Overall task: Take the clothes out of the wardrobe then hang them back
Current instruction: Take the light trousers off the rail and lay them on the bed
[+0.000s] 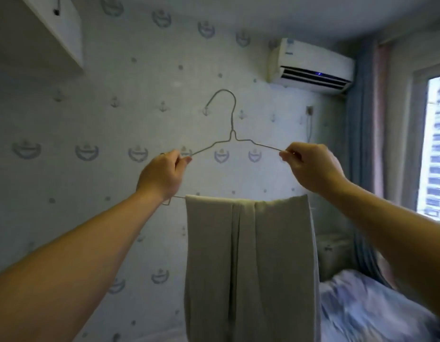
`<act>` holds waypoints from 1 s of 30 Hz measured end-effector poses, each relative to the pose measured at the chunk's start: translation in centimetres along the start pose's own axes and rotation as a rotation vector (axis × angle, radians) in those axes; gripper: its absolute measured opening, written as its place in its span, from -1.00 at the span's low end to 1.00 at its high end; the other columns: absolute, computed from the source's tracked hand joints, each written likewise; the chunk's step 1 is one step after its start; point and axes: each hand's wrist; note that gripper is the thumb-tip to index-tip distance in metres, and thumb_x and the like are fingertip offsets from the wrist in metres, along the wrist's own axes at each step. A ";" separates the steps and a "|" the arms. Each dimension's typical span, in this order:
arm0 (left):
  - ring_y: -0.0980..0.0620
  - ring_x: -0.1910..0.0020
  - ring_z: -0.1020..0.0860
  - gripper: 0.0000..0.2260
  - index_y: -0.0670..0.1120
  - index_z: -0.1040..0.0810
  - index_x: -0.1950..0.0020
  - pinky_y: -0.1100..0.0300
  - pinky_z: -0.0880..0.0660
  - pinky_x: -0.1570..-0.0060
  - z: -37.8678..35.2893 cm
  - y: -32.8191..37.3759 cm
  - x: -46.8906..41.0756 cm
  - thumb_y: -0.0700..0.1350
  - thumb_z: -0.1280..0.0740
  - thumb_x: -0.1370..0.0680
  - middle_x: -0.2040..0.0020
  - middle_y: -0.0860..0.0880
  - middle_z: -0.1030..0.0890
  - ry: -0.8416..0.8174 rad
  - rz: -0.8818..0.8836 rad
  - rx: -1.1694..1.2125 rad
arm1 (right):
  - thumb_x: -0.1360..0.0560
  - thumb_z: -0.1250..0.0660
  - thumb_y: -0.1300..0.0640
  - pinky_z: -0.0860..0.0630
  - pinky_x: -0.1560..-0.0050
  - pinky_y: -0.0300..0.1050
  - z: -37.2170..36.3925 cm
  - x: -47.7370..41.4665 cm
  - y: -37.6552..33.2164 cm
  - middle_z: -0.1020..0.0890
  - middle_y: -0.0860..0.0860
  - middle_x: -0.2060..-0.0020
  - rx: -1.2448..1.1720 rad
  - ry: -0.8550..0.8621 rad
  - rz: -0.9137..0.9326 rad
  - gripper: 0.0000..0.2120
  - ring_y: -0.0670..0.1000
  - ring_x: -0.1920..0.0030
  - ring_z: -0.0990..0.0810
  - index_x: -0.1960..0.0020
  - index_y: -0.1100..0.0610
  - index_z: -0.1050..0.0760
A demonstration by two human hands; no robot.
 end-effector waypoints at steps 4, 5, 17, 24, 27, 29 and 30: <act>-0.12 0.30 -0.43 -0.69 -0.08 -0.36 0.23 0.08 -0.22 0.34 -10.8 2.5 0.3 0.03 -0.20 -0.66 0.29 -0.06 -0.44 -0.154 -0.103 0.183 | -0.57 -0.28 -0.09 -0.51 0.28 -0.02 0.2 4.4 7.3 -0.47 -0.07 0.46 0.148 -0.042 -0.159 -0.68 0.13 0.38 -0.51 0.31 -0.02 -0.41; -0.11 0.30 -0.43 -0.70 -0.10 -0.38 0.21 0.08 -0.23 0.35 -13.4 3.0 0.7 0.02 -0.20 -0.66 0.29 -0.06 -0.45 -0.190 -0.126 0.227 | -0.57 -0.28 -0.08 -0.50 0.30 -0.04 0.2 5.6 8.8 -0.48 -0.08 0.46 0.160 -0.060 -0.193 -0.70 0.10 0.40 -0.52 0.30 -0.01 -0.44; -0.07 0.28 -0.43 -0.76 -0.10 -0.43 0.16 0.08 -0.34 0.32 -37.4 6.5 12.5 -0.02 -0.23 -0.66 0.25 -0.04 -0.47 -0.577 -0.296 0.615 | -0.58 -0.33 0.06 -0.31 0.38 -0.43 -2.3 23.3 15.7 -0.53 -0.05 0.44 0.274 -0.260 -0.677 -0.76 -0.09 0.42 -0.47 0.23 0.12 -0.57; -0.13 0.26 -0.45 -0.72 -0.14 -0.44 0.20 0.03 -0.36 0.30 -44.3 9.3 18.0 -0.01 -0.25 -0.64 0.26 -0.13 -0.50 -0.683 -0.394 0.749 | -0.58 -0.30 0.03 -0.41 0.28 -0.32 -3.0 30.6 17.8 -0.55 -0.06 0.39 0.275 -0.297 -0.920 -0.77 -0.11 0.37 -0.50 0.15 0.14 -0.59; -0.12 0.28 -0.43 -0.68 -0.15 -0.42 0.23 0.01 -0.36 0.31 -47.8 11.1 20.1 0.01 -0.26 -0.64 0.29 -0.12 -0.47 -0.751 -0.417 0.784 | -0.59 -0.29 0.03 -0.50 0.26 -0.20 -3.2 33.9 20.4 -0.58 -0.01 0.39 0.259 -0.294 -1.018 -0.76 -0.06 0.36 -0.54 0.12 0.16 -0.61; -0.11 0.28 -0.46 -0.70 -0.14 -0.44 0.23 -0.03 -0.41 0.30 -50.2 12.3 21.7 0.00 -0.28 -0.63 0.30 -0.09 -0.49 -0.810 -0.438 0.769 | -0.58 -0.30 0.03 -0.47 0.29 -0.24 -3.4 36.1 22.2 -0.59 0.00 0.40 0.220 -0.291 -1.083 -0.77 -0.11 0.40 -0.53 0.13 0.16 -0.62; -0.09 0.29 -0.46 -0.70 -0.13 -0.44 0.23 -0.04 -0.42 0.30 -51.4 12.8 22.4 0.00 -0.28 -0.63 0.31 -0.07 -0.48 -0.835 -0.448 0.764 | -0.58 -0.31 0.04 -0.45 0.30 -0.28 -3.4 37.1 23.2 -0.59 0.00 0.40 0.202 -0.296 -1.115 -0.77 -0.13 0.41 -0.52 0.13 0.15 -0.62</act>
Point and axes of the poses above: each hand's wrist, its own x-axis away from the middle knuckle, its own z-axis out of the back of the hand, y = z × x
